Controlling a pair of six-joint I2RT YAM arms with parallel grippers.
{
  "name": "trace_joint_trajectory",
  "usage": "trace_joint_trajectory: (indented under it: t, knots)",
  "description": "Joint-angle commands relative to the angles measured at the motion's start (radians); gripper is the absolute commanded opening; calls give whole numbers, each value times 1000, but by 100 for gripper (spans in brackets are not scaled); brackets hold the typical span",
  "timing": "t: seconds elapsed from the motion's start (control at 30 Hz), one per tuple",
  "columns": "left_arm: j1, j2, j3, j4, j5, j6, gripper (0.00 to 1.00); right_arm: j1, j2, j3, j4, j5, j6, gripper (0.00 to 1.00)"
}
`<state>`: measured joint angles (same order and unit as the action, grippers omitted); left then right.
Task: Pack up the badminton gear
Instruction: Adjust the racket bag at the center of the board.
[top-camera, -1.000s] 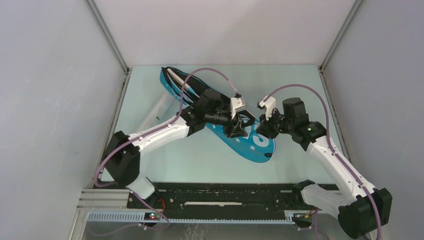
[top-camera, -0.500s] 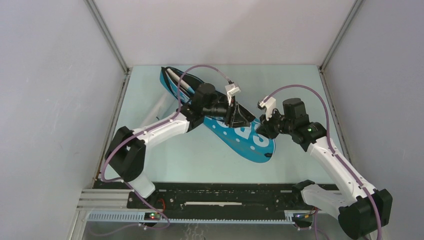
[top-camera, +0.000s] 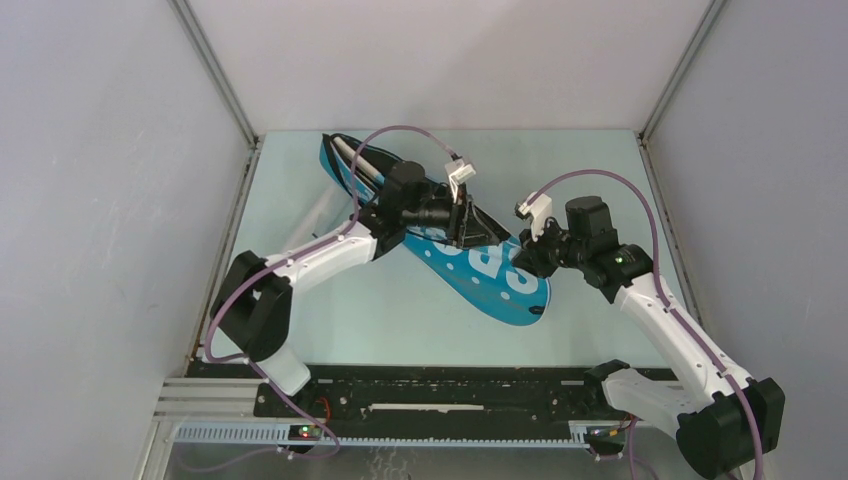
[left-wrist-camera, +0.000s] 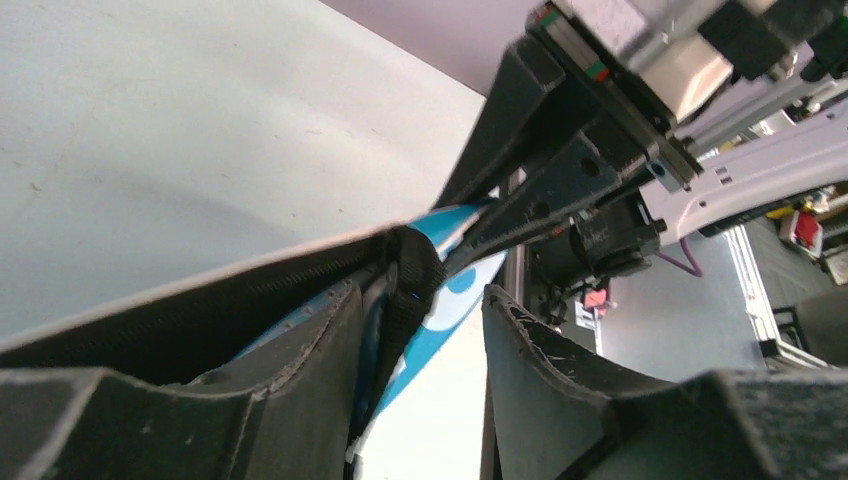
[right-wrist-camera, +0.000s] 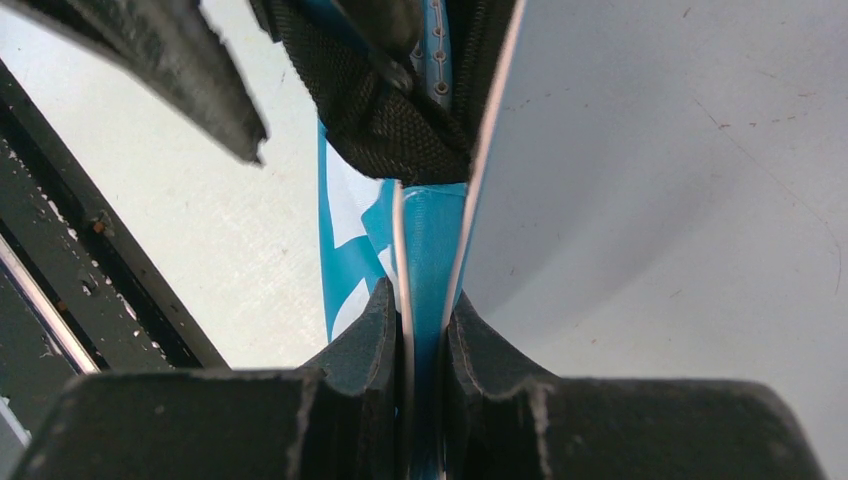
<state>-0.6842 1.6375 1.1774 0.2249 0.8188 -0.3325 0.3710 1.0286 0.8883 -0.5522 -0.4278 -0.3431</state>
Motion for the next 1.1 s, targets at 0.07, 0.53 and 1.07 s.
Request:
trace_joint_trajectory:
  t: [0.07,0.53,1.07]
  knots:
    - [20,0,124,3,-1,21,52,8,-13,-22,18,25,-95,0]
    - [12,53,150,-99,21,55,41,10,-13,-22,18,27,-98,0]
    - [-40,-33,93,-271,-27,287,43,9,4,-22,28,60,-95,0]
